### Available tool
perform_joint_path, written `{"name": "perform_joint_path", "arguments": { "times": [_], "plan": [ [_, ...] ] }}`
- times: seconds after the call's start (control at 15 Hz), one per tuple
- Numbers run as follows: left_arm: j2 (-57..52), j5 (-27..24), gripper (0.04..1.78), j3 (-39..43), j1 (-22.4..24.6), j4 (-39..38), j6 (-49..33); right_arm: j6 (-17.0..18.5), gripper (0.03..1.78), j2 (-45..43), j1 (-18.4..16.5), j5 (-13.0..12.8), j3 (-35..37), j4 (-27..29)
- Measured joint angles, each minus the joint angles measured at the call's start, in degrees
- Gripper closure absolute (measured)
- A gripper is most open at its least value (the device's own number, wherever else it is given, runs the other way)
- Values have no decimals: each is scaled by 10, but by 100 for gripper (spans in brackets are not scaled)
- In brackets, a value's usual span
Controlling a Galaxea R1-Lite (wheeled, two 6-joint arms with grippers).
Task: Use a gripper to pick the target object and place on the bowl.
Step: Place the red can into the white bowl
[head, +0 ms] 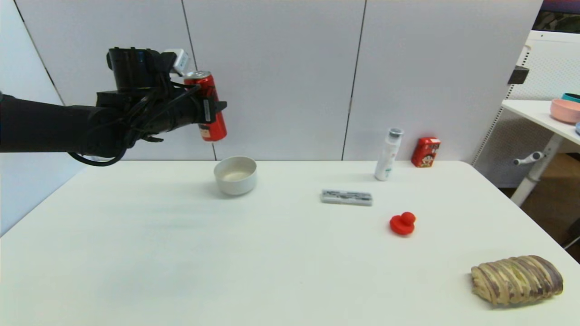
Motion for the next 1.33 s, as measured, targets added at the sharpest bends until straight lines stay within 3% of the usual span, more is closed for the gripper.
{"name": "perform_joint_path", "arguments": {
  "times": [0.33,0.73,1.33],
  "plan": [
    [38,1,84,10,-36,1,-6,0,10,0,0,0,0,0],
    [85,3,84,10,-43,-7,-3,0,10,0,0,0,0,0],
    [109,7,84,66,-39,-124,-3,0,10,0,0,0,0,0]
  ]
}}
